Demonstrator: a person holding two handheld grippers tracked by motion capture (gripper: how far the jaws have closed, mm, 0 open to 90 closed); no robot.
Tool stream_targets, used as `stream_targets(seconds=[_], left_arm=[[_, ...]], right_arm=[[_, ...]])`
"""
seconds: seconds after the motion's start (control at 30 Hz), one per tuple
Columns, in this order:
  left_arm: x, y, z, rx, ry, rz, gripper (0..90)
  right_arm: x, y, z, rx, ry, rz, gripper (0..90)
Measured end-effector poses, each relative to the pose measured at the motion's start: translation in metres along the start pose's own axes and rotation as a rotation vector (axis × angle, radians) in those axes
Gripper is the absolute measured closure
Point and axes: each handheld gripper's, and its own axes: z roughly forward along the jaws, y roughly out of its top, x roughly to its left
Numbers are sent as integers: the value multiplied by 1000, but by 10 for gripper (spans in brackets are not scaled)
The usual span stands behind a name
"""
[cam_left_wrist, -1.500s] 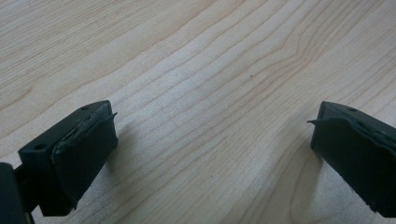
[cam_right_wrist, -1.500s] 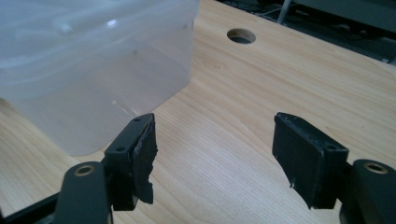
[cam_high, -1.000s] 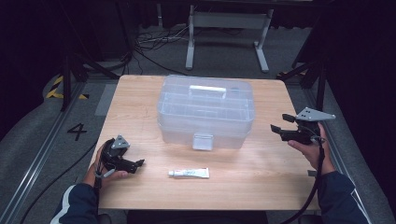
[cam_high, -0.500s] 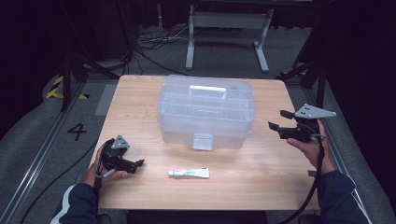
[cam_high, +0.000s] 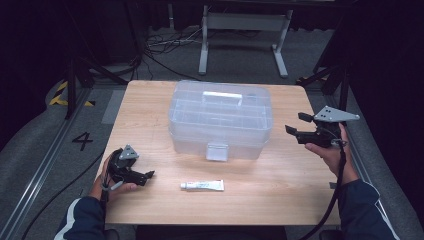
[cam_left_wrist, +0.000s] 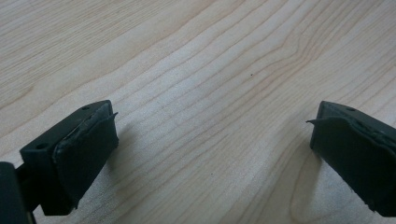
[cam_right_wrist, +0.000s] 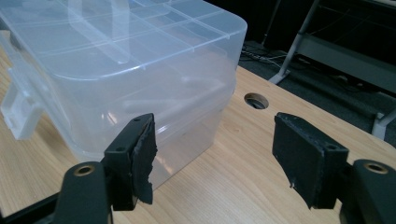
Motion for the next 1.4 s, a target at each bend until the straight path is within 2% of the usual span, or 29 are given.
stream_targets(seconds=[0.1,0.17,0.33,0.47,0.9,1.4], left_arm=[[0,0,0,-1,1,2,9],[0,0,0,0,1,3,9],[0,0,0,0,1,2,9],[0,0,0,0,1,3,9],[0,0,0,0,1,3,9],[0,0,0,0,1,1,9]], right_arm=[[0,3,0,-1,2,-8,305],[0,5,-2,-4,-17,-19,305],[-3,9,-5,-21,-20,1,305],[-3,14,-4,-27,-23,-13,304],[2,34,10,-17,-5,-64,295],[11,56,28,-17,26,-92,299]])
